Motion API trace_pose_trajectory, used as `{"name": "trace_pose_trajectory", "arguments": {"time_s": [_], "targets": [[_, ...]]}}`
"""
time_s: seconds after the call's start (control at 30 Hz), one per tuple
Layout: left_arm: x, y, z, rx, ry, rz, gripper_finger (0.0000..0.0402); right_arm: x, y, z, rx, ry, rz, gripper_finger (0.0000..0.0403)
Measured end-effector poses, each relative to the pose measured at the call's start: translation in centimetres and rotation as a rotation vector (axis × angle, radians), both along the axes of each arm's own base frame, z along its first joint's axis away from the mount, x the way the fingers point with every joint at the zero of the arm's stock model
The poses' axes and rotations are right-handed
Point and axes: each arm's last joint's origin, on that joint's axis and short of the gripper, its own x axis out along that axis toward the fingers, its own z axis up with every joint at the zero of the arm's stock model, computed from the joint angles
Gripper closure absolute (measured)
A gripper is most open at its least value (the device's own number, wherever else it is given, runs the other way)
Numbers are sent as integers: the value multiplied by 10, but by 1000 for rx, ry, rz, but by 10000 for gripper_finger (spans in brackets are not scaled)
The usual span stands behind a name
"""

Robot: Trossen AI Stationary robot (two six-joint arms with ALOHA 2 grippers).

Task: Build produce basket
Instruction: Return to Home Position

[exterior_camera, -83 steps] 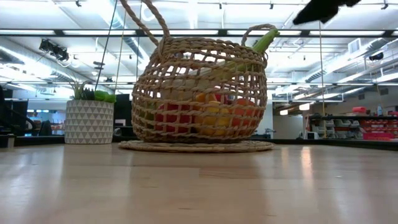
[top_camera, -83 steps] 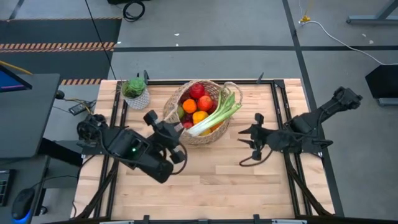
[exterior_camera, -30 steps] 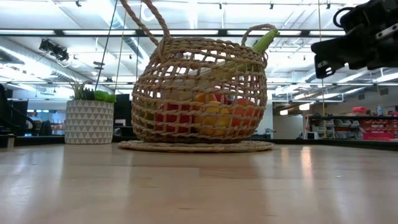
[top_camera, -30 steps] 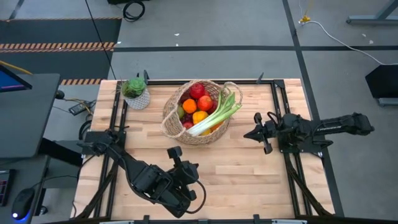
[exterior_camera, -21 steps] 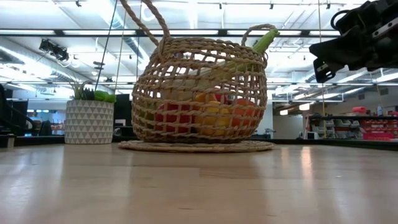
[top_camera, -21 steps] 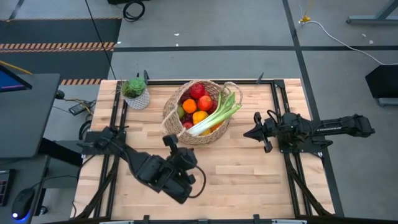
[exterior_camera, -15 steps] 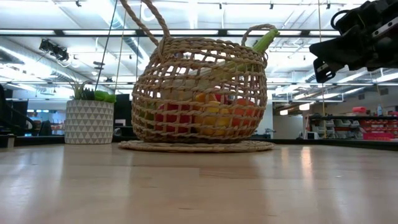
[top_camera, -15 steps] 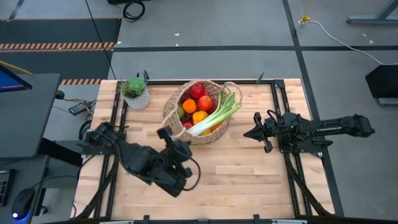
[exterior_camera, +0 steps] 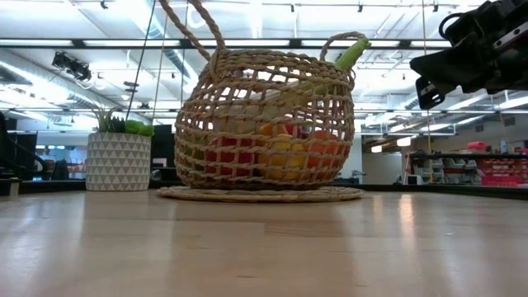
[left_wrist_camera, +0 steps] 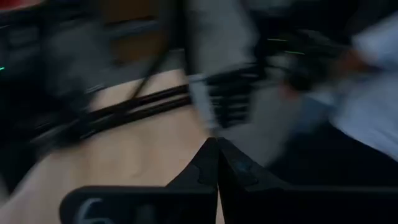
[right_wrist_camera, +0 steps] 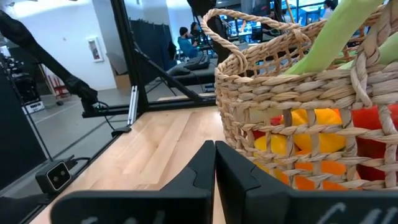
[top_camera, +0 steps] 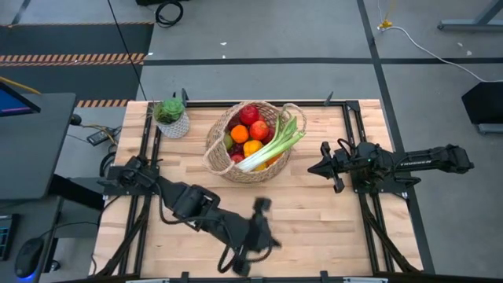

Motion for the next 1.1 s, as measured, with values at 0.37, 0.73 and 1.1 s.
{"name": "trace_pose_trajectory", "arguments": {"time_s": [0.37, 0.73, 1.1], "targets": [[41, -15, -35, 73, -81, -343, 399, 0, 0, 1, 0, -9, -9, 384], [69, 27, -67, 142, 81, 5, 400, 0, 0, 1, 0, -9, -11, 385], [53, 25, -112, 246, 182, 45, 401, 0, 0, 2, 0, -16, -12, 385]]}}
